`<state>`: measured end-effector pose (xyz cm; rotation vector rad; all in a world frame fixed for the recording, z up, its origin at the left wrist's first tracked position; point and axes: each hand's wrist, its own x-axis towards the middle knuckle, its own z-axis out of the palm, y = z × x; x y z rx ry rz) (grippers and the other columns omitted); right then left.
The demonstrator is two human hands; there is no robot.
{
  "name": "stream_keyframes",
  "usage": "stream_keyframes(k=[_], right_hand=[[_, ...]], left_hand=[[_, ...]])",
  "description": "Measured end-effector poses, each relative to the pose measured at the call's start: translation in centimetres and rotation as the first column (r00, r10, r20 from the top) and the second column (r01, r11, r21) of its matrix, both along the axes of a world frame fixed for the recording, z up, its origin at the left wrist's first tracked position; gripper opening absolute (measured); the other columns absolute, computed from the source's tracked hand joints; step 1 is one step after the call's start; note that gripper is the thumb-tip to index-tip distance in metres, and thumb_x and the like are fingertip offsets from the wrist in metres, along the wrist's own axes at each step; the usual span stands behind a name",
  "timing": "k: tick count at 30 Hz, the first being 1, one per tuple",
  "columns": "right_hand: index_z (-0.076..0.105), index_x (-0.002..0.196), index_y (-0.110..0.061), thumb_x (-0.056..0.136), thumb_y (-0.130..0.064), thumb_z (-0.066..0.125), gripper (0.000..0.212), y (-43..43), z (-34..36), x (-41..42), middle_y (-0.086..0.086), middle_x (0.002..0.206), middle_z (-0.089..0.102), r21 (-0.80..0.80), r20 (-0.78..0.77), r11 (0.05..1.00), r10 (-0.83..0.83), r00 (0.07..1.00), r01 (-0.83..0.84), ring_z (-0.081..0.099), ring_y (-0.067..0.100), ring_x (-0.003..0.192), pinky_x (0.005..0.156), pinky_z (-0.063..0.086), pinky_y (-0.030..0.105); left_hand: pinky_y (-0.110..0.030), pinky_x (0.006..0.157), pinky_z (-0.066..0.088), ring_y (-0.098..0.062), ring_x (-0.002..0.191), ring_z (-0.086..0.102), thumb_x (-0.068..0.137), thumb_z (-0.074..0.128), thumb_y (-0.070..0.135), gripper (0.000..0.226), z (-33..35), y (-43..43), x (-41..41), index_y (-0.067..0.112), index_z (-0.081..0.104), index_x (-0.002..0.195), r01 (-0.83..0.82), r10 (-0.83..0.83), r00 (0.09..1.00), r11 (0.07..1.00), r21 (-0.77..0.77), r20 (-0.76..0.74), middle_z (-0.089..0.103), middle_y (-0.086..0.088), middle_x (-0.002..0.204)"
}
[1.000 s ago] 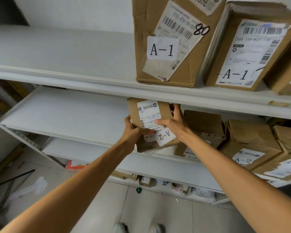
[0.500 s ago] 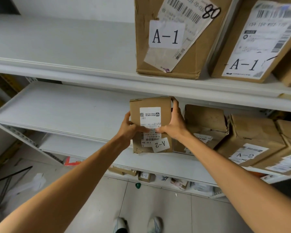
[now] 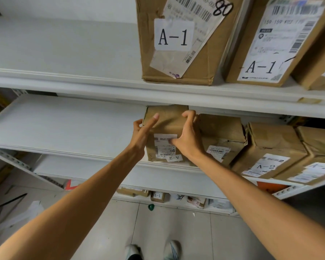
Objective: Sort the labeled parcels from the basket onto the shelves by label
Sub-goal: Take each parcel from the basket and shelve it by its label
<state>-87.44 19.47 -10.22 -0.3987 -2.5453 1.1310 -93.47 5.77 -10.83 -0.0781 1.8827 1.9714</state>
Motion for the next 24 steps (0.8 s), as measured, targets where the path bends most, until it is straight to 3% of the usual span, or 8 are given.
stream_keyframes(k=[2, 5, 7, 10, 12, 16, 19, 24], right_hand=[[0.023, 0.122, -0.022, 0.065, 0.001, 0.081, 0.084, -0.2, -0.5, 0.0, 0.009, 0.126, 0.033, 0.138, 0.084, 0.990, 0.007, 0.996, -0.019, 0.043, 0.025, 0.116, 0.092, 0.048, 0.037], [0.013, 0.144, -0.014, 0.075, 0.005, 0.073, 0.094, -0.5, -0.9, -0.2, 0.024, 0.142, 0.025, 0.299, 0.301, 0.953, -0.053, 0.952, -0.041, 0.027, 0.040, 0.134, 0.111, 0.033, 0.043], [0.012, 0.147, -0.012, 0.077, 0.000, 0.073, 0.093, -0.7, -0.5, 0.0, 0.029, 0.143, 0.020, 0.389, 0.392, 0.920, -0.114, 0.913, -0.052, 0.021, 0.042, 0.135, 0.111, 0.030, 0.046], [0.016, 0.147, -0.003, 0.076, -0.005, 0.073, 0.091, -0.8, -0.2, 0.4, 0.028, 0.145, 0.019, 0.540, 0.371, 0.837, -0.144, 0.917, -0.086, 0.025, 0.039, 0.129, 0.107, 0.032, 0.045], [0.016, 0.149, -0.001, 0.078, -0.008, 0.071, 0.090, -0.9, 0.2, 0.4, 0.028, 0.154, 0.008, 0.601, 0.357, 0.789, -0.118, 0.927, -0.131, 0.017, 0.041, 0.138, 0.114, 0.023, 0.047], [-0.004, 0.153, -0.007, 0.087, 0.003, 0.056, 0.090, -0.6, 0.5, 0.0, 0.020, 0.160, -0.013, 0.575, 0.393, 0.772, 0.032, 0.919, -0.272, -0.012, 0.035, 0.147, 0.119, 0.002, 0.042], [-0.009, 0.154, -0.015, 0.090, 0.006, 0.051, 0.091, 0.1, 0.3, 0.4, 0.016, 0.160, -0.016, 0.532, 0.439, 0.769, 0.108, 0.892, -0.355, -0.014, 0.032, 0.147, 0.116, -0.006, 0.042], [-0.006, 0.154, -0.016, 0.086, 0.010, 0.054, 0.094, 1.2, 0.6, 0.6, 0.014, 0.160, -0.014, 0.486, 0.478, 0.775, 0.151, 0.865, -0.403, -0.013, 0.032, 0.148, 0.121, 0.009, 0.047]], left_hand=[[-0.029, 0.074, 0.049, -0.020, 0.096, 0.061, 0.061, 0.071, 0.049, 0.088, -0.9, -0.1, -0.1, 0.016, 0.030, 0.132, 0.023, -0.023, 1.000, 1.000, 0.001, 0.004, 0.057, -0.010, 0.117], [-0.022, 0.066, 0.052, -0.020, 0.097, 0.062, 0.057, 0.079, 0.038, 0.089, -2.6, -0.2, 0.2, 0.017, 0.032, 0.130, 0.085, -0.085, 0.996, 0.996, 0.017, 0.002, 0.054, -0.014, 0.124], [-0.021, 0.065, 0.053, -0.022, 0.099, 0.062, 0.051, 0.082, 0.043, 0.097, -3.1, 0.1, 0.4, 0.017, 0.032, 0.130, 0.128, -0.127, 0.991, 0.991, 0.046, -0.032, 0.054, -0.013, 0.124], [-0.021, 0.067, 0.053, -0.023, 0.101, 0.063, 0.044, 0.081, 0.051, 0.105, -3.3, 0.1, 0.1, 0.017, 0.033, 0.132, 0.155, -0.153, 0.986, 0.987, 0.037, -0.062, 0.054, -0.014, 0.124], [-0.020, 0.067, 0.053, -0.023, 0.102, 0.063, 0.047, 0.080, 0.052, 0.102, -3.7, 0.0, 0.1, 0.018, 0.034, 0.131, 0.163, -0.160, 0.984, 0.986, 0.033, -0.079, 0.055, -0.015, 0.124], [-0.018, 0.063, 0.053, -0.022, 0.097, 0.065, 0.049, 0.079, 0.050, 0.096, -3.9, 0.2, -0.1, 0.017, 0.037, 0.129, 0.162, -0.158, 0.983, 0.986, 0.039, -0.093, 0.058, -0.016, 0.121], [-0.020, 0.064, 0.053, -0.025, 0.098, 0.066, 0.036, 0.085, 0.061, 0.110, -3.8, 0.7, -0.5, 0.019, 0.039, 0.126, 0.174, -0.173, 0.979, 0.985, 0.003, -0.110, 0.060, -0.015, 0.119], [-0.024, 0.070, 0.054, -0.024, 0.098, 0.065, 0.037, 0.084, 0.065, 0.116, -3.7, 1.5, -0.2, 0.020, 0.034, 0.132, 0.187, -0.192, 0.974, 0.981, -0.050, -0.122, 0.058, -0.013, 0.120]])
